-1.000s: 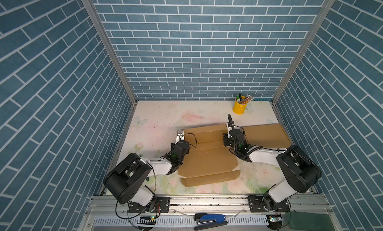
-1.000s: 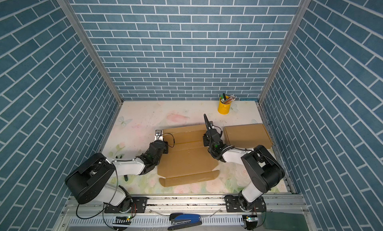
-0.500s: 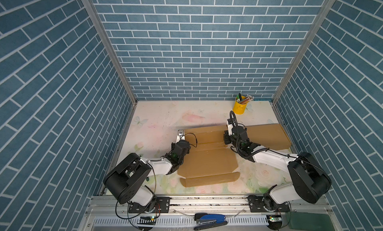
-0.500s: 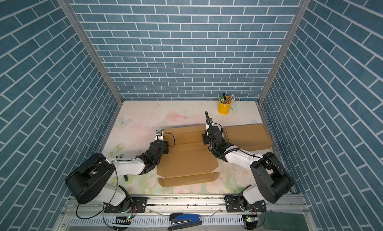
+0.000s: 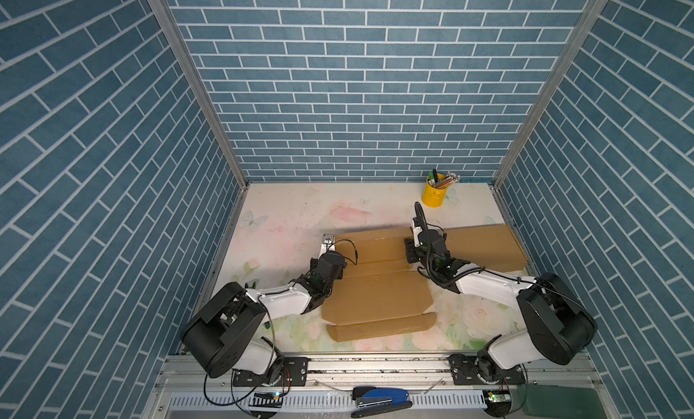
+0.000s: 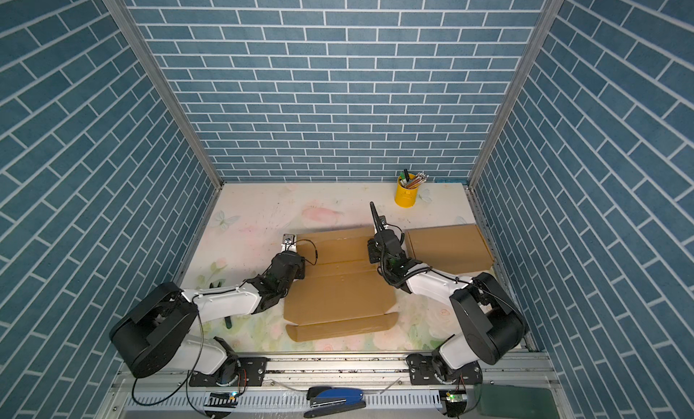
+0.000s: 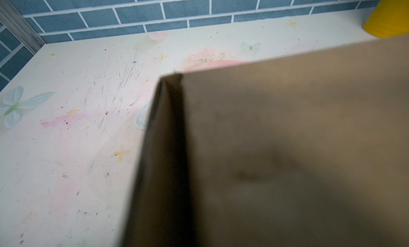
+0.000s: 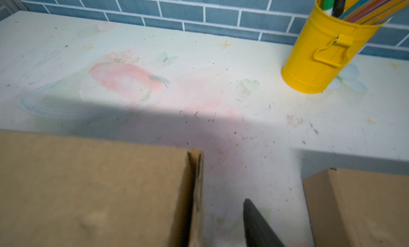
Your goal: Fold the paper box
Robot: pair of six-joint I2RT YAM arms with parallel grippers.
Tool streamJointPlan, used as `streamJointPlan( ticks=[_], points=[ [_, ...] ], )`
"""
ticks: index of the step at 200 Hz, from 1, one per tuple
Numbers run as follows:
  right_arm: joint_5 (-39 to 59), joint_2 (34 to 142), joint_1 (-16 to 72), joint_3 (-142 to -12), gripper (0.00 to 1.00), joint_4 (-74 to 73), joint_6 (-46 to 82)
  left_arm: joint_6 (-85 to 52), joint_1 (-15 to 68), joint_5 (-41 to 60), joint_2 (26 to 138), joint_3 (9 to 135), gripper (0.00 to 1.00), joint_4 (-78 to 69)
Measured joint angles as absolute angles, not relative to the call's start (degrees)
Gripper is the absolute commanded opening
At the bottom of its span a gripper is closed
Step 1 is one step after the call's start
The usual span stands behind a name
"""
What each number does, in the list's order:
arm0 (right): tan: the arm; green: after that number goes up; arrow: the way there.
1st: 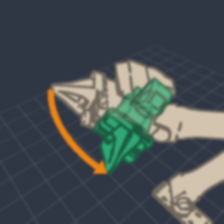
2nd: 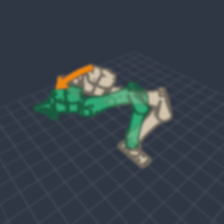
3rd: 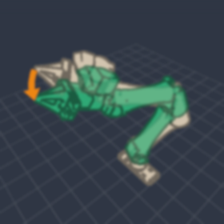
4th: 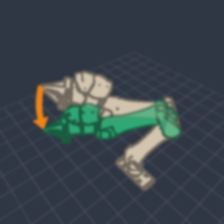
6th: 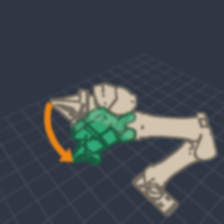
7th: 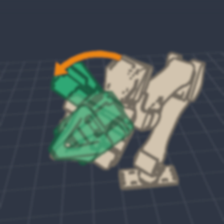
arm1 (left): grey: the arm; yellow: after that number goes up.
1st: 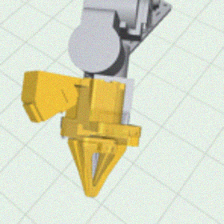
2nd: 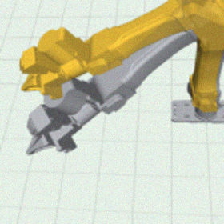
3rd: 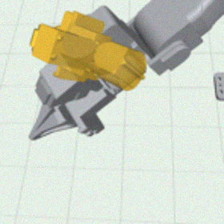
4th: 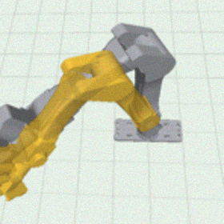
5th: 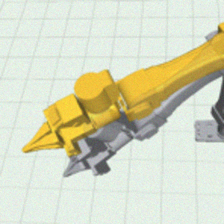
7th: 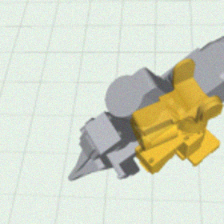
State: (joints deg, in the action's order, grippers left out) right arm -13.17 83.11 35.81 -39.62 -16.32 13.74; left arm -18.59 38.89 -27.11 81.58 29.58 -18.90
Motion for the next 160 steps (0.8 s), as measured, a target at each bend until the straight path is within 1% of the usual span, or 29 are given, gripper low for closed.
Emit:
streamJointPlan(
  ticks=[15, 38, 66, 91, 116, 146, 160],
  points=[
    [-9.7, 79.7, 34.2, -39.7, 0.69, -12.8, 14.1, -18.9, 38.4, -25.7, 80.7, 31.7, 0.0, -13.9],
    [-4.5, 74.5, 32.4, -40.6, 0.73, -6.9, 14.1, -18.9, 36.1, -21.7, 80.5, 36.4, 0.0, -5.1],
    [1.1, 68.6, 30.4, -42.1, 0.73, 0.2, 13.2, -17.3, 32.4, -16.4, 81.0, 44.1, 0.0, 8.1],
    [5.1, 65.3, 28.3, -45.3, 0.72, 6.4, 11.6, -13.8, 29.9, -12.0, 83.9, 53.1, 0.0, 20.8],
    [7.0, 64.5, 27.5, -48.3, 0.7, 9.4, 10.1, -9.1, 28.1, -8.2, 87.8, 61.5, 0.0, 32.8],
    [9.0, 65.0, 27.5, -48.5, 0.68, 9.6, 10.0, -3.3, 26.0, -4.5, 93.8, 69.9, 0.0, 45.9],
    [10.0, 65.6, 27.5, -48.3, 0.67, 9.2, 10.1, -1.2, 25.3, -3.7, 97.0, 73.9, 0.02, 51.4]
  ],
)
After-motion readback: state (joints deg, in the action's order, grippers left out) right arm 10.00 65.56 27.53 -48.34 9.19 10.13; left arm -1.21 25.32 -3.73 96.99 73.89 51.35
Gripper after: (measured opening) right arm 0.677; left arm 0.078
